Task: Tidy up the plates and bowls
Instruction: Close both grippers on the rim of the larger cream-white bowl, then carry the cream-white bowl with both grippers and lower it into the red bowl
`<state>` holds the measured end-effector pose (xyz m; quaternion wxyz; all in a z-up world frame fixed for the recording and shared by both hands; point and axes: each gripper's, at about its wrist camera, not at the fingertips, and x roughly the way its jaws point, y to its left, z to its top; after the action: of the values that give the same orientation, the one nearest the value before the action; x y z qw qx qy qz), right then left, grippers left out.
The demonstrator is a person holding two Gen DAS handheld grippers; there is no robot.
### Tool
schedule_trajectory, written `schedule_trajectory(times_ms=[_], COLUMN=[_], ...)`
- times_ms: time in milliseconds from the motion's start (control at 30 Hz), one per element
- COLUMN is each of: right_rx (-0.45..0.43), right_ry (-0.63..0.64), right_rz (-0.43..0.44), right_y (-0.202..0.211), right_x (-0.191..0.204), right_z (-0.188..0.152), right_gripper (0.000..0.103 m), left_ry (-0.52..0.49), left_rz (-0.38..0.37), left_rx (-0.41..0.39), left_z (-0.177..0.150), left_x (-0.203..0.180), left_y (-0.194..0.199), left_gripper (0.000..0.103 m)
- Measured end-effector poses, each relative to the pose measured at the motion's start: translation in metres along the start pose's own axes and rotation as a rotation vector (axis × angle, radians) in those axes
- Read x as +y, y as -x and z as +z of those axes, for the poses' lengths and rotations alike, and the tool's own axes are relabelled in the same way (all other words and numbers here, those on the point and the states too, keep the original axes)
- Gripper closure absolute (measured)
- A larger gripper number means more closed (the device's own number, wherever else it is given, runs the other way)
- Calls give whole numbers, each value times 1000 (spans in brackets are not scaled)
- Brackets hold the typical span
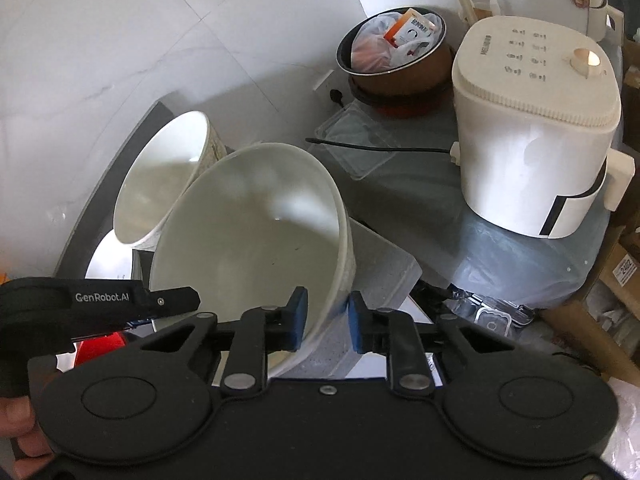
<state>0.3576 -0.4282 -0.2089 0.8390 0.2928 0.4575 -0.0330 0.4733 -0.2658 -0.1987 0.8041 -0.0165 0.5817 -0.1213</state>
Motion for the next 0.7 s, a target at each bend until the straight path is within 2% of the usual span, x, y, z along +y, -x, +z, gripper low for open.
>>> schedule_trajectory(times_ms=[400, 700], right_rx=[-14, -76], right_ry=[23, 83], right_rz=[5, 44], right_y=[26, 56], right_x=[17, 44], right_z=[-4, -7], right_gripper=[82, 82], left_ry=[-10, -3], left_rz=[-18, -24], left_rx=[-76, -153], left_z=[-8, -12], left_x=[1, 13], left_y=[45, 89], left_gripper=[94, 94])
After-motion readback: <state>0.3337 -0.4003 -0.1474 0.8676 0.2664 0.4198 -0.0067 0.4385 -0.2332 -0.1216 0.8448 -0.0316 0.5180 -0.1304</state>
